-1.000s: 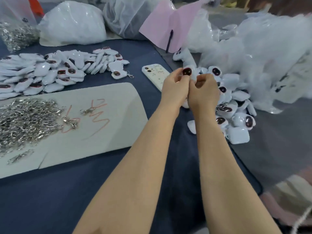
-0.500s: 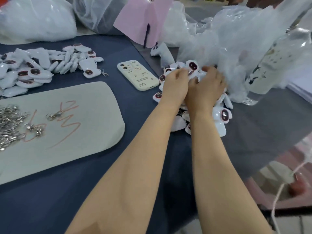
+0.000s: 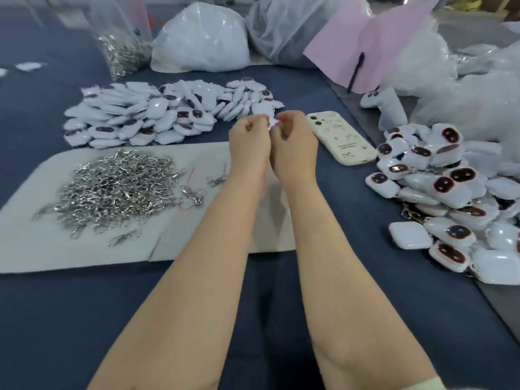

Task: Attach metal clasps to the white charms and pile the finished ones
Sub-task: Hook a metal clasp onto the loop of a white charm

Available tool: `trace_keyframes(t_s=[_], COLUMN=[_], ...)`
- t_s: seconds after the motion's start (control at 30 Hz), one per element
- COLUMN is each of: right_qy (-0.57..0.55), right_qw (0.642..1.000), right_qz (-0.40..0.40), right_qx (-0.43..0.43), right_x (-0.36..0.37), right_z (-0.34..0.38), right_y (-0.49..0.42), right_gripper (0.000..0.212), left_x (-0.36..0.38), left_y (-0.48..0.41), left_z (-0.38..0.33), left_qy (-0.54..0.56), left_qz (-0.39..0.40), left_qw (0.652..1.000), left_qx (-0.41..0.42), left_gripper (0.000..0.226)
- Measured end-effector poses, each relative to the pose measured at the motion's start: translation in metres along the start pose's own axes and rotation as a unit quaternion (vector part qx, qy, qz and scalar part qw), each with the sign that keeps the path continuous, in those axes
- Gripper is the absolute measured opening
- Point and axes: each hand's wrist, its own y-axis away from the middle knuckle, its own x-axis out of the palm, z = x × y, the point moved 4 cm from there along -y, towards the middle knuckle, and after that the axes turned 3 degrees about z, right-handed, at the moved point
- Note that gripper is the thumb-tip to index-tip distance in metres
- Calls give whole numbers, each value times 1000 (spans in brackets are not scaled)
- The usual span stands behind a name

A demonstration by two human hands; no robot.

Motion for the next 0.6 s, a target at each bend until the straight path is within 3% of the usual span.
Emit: trace_keyframes(t_s=[0.2, 0.43, 0.6], right_qy=[44, 114, 228], right_qw=[994, 980, 955], right_qz=[90, 139, 173], right_qx=[-39, -82, -78], right_x=[86, 138, 158], right_z=[15, 13, 1], right_y=[-12, -38, -54], right_gripper=[32, 35, 45], left_x=[-81, -113, -108], left_y=[-44, -77, -85], left_z=[-4, -6, -5], left_qy=[11, 28, 23], left_qz=[-104, -138, -139], left_qw=[994, 990, 990], left_qx=[-12, -24, -25], left_gripper=[10, 34, 17])
